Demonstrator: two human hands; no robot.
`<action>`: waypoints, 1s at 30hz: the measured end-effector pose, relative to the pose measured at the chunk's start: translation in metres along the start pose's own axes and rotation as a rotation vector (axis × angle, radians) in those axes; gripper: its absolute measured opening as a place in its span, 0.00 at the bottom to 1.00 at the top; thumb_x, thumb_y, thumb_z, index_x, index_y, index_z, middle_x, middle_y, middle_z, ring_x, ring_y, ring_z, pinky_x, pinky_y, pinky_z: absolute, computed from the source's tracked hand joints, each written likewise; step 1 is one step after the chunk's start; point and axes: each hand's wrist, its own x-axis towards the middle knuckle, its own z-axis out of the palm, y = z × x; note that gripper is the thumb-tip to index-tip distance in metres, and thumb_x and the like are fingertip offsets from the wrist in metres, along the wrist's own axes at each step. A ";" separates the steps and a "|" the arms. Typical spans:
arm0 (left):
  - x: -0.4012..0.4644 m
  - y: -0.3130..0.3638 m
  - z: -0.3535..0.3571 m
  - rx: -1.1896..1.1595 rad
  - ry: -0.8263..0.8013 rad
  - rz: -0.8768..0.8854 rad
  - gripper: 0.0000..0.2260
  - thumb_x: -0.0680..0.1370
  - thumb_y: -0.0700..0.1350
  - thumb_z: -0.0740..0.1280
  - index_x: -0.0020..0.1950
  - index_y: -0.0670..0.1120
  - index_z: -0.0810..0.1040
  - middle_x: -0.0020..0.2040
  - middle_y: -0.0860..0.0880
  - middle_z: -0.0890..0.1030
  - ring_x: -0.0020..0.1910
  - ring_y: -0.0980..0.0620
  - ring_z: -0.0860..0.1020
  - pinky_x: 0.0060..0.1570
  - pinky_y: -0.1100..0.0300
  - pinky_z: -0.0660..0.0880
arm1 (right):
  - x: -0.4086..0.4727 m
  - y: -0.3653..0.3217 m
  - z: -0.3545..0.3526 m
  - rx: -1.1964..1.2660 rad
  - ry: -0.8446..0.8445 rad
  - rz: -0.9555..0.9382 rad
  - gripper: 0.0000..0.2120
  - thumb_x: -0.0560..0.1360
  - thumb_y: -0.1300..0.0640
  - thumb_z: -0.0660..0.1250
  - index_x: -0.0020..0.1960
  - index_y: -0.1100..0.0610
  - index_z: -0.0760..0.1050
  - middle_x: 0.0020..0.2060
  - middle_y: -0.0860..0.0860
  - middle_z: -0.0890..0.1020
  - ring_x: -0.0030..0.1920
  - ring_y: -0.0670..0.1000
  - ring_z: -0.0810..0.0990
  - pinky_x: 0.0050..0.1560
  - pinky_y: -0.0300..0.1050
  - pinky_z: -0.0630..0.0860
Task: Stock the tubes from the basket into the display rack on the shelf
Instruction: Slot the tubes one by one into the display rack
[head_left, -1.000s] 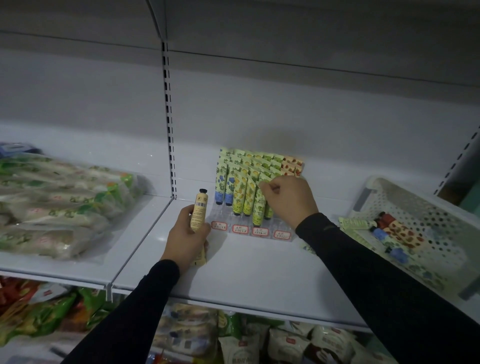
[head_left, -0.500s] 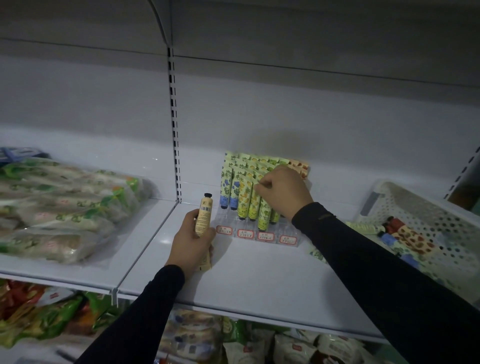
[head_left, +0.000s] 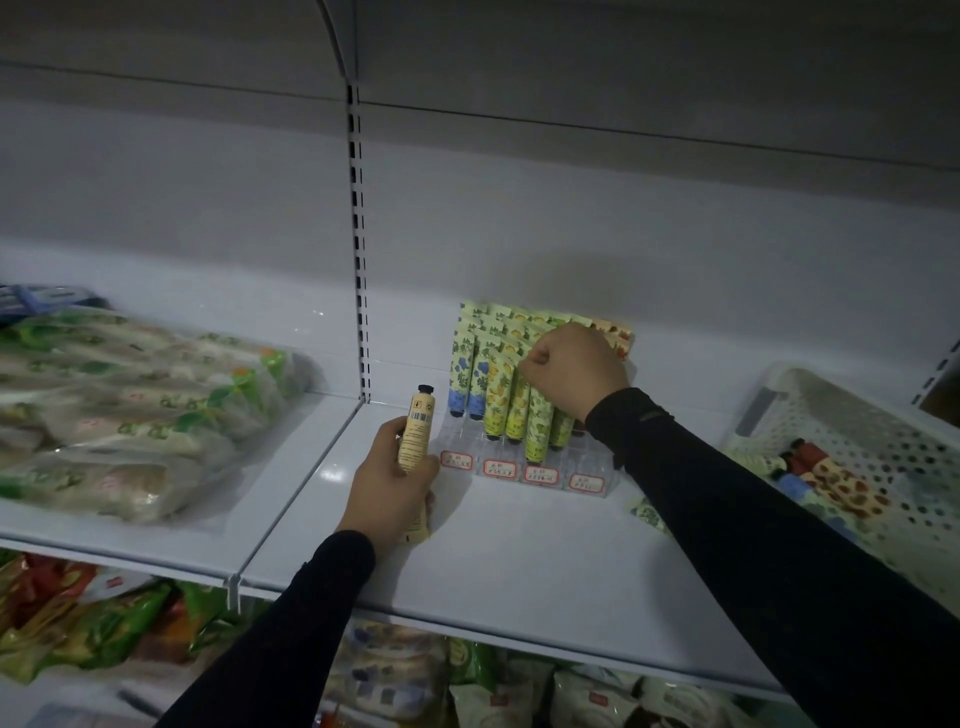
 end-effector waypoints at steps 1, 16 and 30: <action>0.000 0.001 0.000 0.003 0.001 0.001 0.14 0.79 0.40 0.66 0.62 0.53 0.71 0.36 0.45 0.80 0.26 0.51 0.79 0.28 0.61 0.75 | 0.000 0.000 0.000 -0.001 -0.001 0.004 0.20 0.74 0.58 0.66 0.24 0.54 0.66 0.22 0.50 0.69 0.26 0.52 0.71 0.41 0.48 0.81; -0.001 0.003 0.000 0.012 0.002 0.000 0.14 0.79 0.40 0.66 0.63 0.52 0.71 0.38 0.44 0.81 0.26 0.52 0.79 0.27 0.62 0.75 | -0.016 0.001 -0.015 0.031 0.084 -0.014 0.15 0.77 0.45 0.66 0.45 0.56 0.82 0.43 0.50 0.83 0.46 0.50 0.79 0.44 0.42 0.73; -0.002 0.001 0.002 0.019 0.011 0.002 0.15 0.79 0.41 0.67 0.62 0.56 0.71 0.40 0.47 0.81 0.30 0.50 0.80 0.32 0.57 0.76 | -0.048 0.020 -0.007 0.039 0.039 -0.015 0.14 0.78 0.55 0.64 0.39 0.64 0.78 0.34 0.59 0.80 0.37 0.57 0.78 0.41 0.50 0.77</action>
